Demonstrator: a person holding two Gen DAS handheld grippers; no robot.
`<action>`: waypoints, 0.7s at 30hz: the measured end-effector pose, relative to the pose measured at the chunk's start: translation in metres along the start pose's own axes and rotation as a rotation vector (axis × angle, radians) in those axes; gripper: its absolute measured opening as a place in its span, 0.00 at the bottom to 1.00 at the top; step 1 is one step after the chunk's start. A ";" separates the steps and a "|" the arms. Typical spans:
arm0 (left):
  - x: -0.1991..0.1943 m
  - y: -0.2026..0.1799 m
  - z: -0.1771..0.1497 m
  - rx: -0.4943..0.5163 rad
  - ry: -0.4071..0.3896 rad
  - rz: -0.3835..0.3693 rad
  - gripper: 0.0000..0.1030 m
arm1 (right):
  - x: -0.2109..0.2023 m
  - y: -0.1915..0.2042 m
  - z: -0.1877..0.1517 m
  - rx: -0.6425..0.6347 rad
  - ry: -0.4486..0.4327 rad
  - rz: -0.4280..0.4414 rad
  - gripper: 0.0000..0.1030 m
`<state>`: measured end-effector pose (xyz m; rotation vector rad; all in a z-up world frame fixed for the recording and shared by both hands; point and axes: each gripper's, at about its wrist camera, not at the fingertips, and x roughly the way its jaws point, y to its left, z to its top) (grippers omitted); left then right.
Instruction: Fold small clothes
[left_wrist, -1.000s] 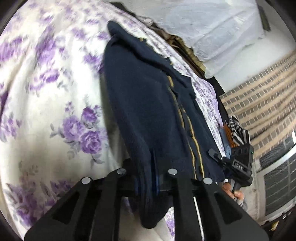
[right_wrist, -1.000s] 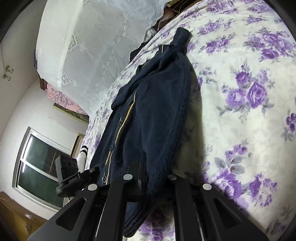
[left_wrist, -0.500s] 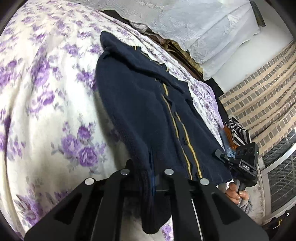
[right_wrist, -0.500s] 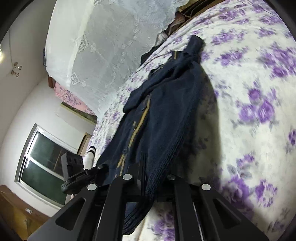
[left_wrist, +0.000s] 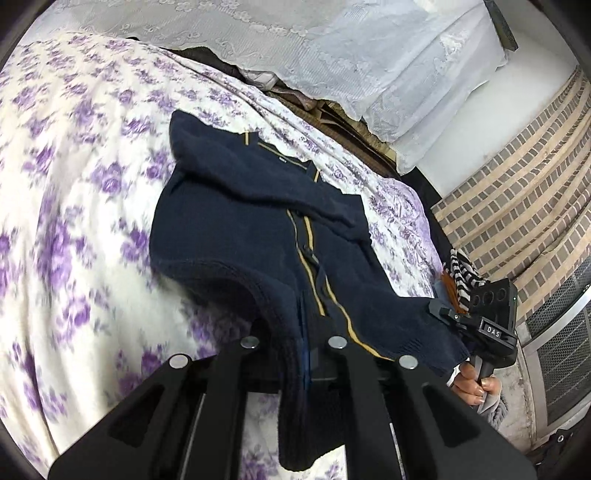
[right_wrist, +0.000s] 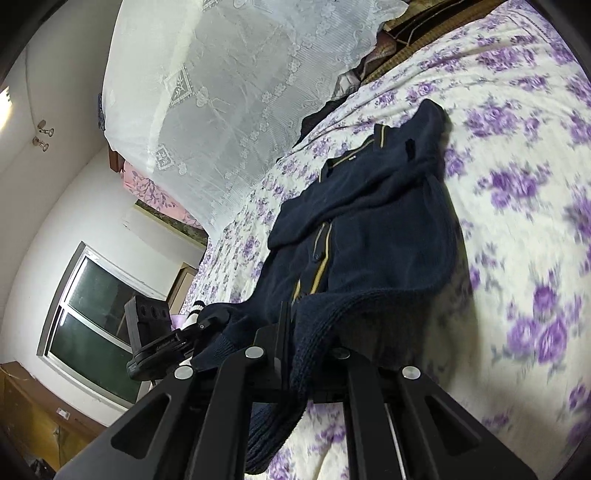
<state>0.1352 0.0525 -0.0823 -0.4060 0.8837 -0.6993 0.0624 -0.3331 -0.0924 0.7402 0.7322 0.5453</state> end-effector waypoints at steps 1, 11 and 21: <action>0.001 -0.001 0.003 0.003 -0.001 0.002 0.05 | 0.002 0.001 0.005 0.000 0.000 -0.001 0.07; 0.015 0.000 0.035 0.005 0.003 0.009 0.05 | 0.021 0.003 0.044 -0.003 0.016 0.002 0.07; 0.032 -0.007 0.071 0.032 0.003 0.020 0.06 | 0.041 -0.005 0.078 0.013 0.020 -0.003 0.07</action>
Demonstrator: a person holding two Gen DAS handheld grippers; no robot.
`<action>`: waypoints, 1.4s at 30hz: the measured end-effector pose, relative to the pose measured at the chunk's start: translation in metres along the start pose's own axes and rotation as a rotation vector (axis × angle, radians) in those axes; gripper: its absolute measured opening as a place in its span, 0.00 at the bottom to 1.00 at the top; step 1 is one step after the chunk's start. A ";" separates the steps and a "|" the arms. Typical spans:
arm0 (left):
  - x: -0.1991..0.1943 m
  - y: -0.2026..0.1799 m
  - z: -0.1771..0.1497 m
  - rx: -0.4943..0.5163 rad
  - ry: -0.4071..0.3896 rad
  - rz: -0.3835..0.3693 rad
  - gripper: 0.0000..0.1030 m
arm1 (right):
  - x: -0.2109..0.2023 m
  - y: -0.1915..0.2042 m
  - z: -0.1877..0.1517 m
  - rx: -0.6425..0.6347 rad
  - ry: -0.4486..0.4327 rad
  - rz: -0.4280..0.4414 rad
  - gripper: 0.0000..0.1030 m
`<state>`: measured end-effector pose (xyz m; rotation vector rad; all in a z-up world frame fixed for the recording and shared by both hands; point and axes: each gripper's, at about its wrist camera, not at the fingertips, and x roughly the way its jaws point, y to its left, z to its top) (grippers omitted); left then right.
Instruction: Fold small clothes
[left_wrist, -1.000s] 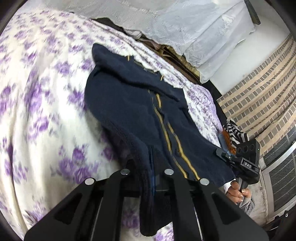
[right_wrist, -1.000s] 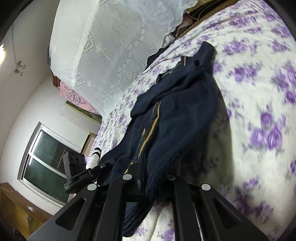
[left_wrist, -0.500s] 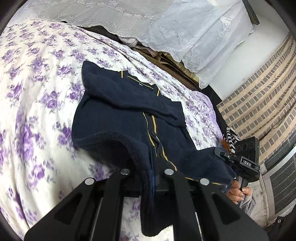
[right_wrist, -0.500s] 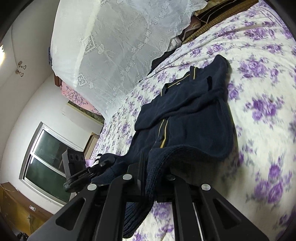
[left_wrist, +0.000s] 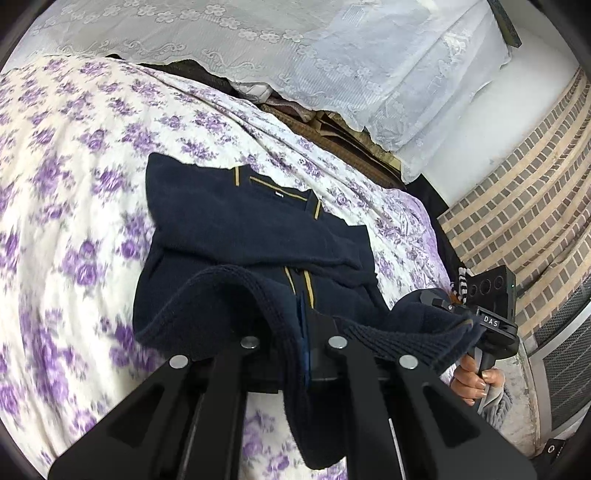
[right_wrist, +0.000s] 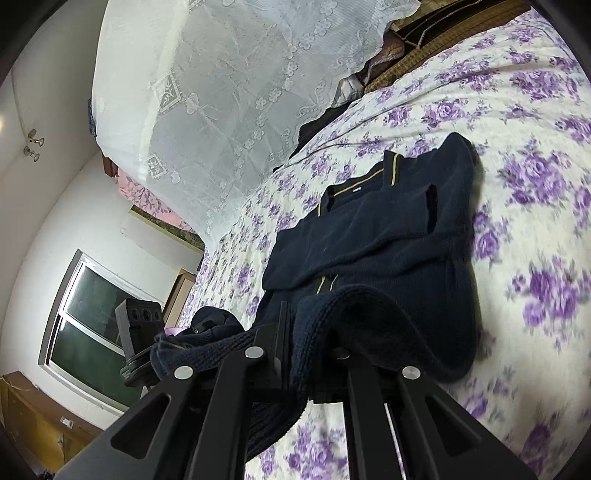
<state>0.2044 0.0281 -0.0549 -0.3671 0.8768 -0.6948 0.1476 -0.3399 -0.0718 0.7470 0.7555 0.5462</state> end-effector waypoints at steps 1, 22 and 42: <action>0.002 0.000 0.003 0.001 0.001 0.001 0.06 | 0.002 -0.002 0.004 0.003 0.001 -0.001 0.07; 0.067 0.030 0.086 -0.056 0.012 0.028 0.06 | 0.057 -0.041 0.088 0.092 -0.011 -0.005 0.07; 0.076 0.093 0.101 -0.236 -0.080 0.008 0.69 | 0.068 -0.095 0.106 0.189 -0.056 0.003 0.51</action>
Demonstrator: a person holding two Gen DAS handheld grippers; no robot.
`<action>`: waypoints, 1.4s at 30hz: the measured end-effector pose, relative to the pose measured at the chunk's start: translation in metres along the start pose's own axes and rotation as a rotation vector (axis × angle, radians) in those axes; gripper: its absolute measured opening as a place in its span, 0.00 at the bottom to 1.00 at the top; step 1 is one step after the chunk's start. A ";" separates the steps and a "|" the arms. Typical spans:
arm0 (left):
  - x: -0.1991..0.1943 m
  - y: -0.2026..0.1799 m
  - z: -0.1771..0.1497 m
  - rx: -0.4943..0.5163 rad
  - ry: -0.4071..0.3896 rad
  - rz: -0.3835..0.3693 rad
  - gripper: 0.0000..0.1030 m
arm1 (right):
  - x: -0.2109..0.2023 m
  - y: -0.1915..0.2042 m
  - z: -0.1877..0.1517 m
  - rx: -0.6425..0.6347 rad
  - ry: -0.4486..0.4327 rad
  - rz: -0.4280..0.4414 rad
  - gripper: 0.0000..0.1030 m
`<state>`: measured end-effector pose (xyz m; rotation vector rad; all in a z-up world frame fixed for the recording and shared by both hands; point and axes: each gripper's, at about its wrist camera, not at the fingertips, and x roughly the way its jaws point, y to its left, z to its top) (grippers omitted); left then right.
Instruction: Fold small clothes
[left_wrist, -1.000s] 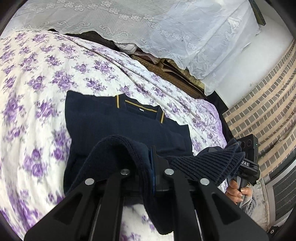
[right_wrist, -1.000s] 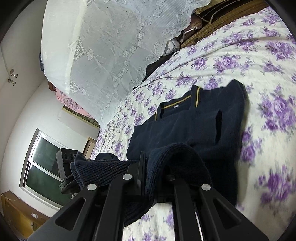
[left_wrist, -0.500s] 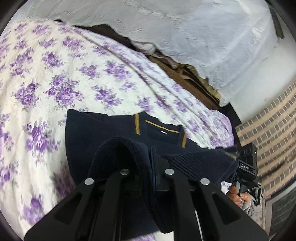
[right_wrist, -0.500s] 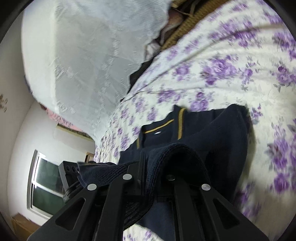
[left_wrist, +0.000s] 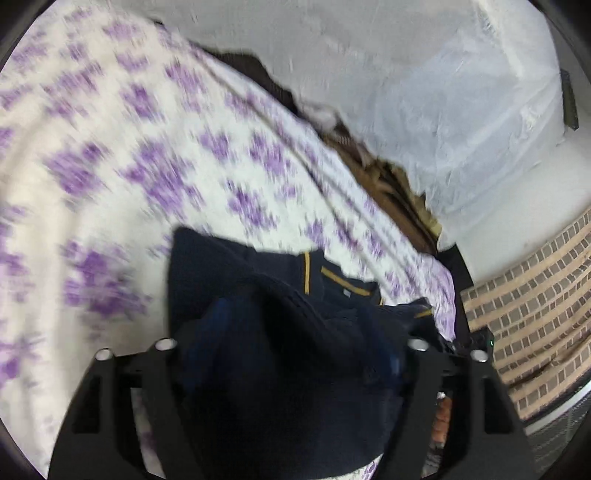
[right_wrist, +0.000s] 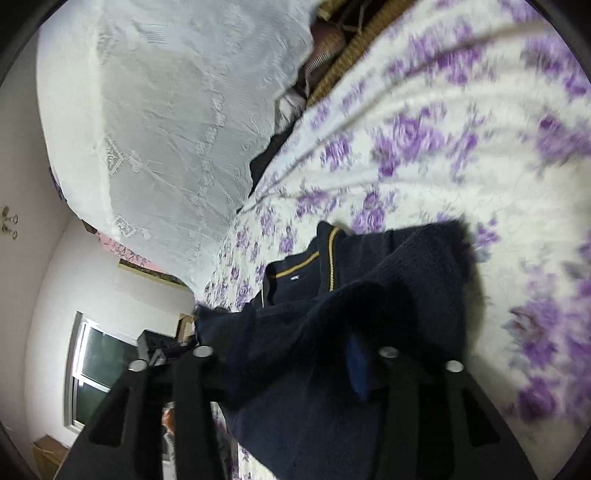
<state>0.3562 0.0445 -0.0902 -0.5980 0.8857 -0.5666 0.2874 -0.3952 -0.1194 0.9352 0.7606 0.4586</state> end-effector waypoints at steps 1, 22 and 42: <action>-0.008 0.000 0.000 -0.004 -0.012 -0.009 0.69 | -0.007 0.003 -0.001 -0.012 -0.020 -0.006 0.51; -0.018 -0.081 -0.067 0.492 0.102 -0.024 0.81 | -0.015 0.075 -0.078 -0.437 0.054 -0.174 0.26; 0.040 -0.001 0.010 0.026 0.017 0.202 0.90 | 0.038 0.032 0.019 -0.203 -0.147 -0.301 0.40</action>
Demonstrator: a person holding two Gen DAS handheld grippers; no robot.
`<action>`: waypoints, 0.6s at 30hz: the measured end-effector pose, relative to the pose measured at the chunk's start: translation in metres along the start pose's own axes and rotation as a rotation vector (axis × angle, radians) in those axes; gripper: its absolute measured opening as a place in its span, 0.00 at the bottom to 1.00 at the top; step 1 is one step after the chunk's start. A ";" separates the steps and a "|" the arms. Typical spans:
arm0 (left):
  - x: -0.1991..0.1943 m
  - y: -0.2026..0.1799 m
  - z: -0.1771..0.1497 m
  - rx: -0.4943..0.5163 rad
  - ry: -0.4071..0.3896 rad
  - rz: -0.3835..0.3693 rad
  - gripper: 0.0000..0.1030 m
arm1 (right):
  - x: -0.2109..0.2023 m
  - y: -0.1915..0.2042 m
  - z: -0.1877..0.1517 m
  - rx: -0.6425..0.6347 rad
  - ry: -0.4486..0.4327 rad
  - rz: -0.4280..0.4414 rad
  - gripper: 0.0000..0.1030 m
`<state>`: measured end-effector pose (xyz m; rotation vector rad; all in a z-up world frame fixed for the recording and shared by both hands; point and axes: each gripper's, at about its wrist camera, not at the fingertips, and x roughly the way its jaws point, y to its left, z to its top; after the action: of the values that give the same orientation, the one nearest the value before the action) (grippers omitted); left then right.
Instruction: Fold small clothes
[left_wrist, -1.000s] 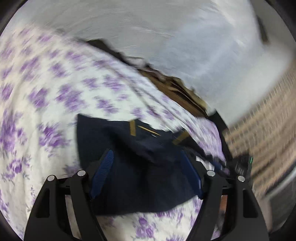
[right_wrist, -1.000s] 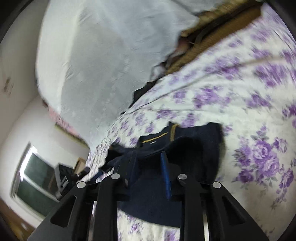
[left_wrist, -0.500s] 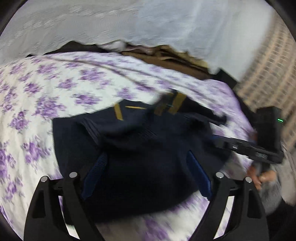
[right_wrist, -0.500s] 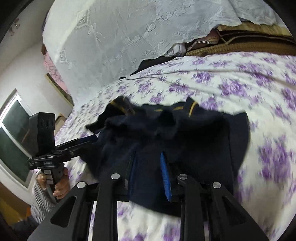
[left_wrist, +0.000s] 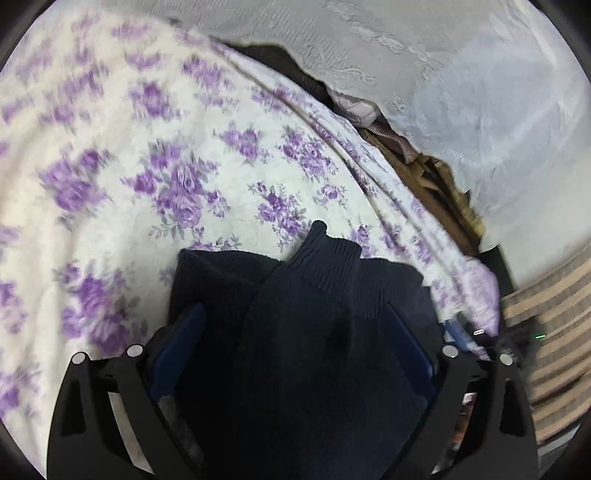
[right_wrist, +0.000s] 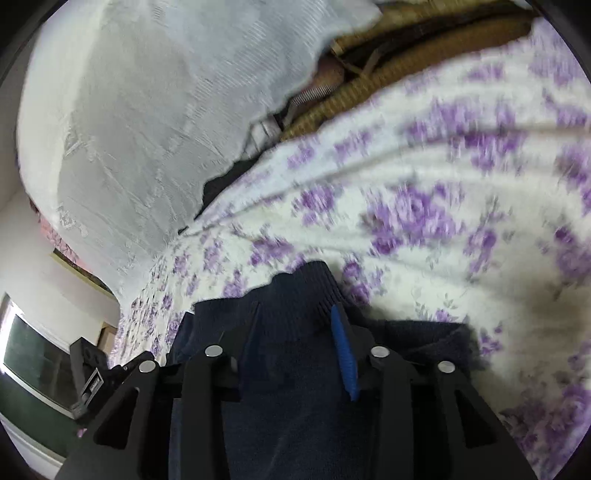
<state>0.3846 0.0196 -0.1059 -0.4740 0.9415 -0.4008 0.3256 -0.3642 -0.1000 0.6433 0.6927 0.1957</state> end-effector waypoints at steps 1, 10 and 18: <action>-0.008 -0.011 -0.002 0.032 -0.030 0.013 0.90 | -0.003 0.005 -0.001 -0.023 -0.009 -0.004 0.40; 0.046 -0.056 -0.017 0.229 0.040 0.181 0.93 | 0.045 0.054 -0.020 -0.206 0.148 -0.031 0.40; 0.024 -0.056 -0.029 0.311 -0.072 0.288 0.94 | 0.027 0.014 -0.008 -0.117 0.066 -0.095 0.29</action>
<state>0.3657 -0.0454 -0.1059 -0.0660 0.8438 -0.2596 0.3414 -0.3390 -0.1104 0.4927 0.7679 0.1691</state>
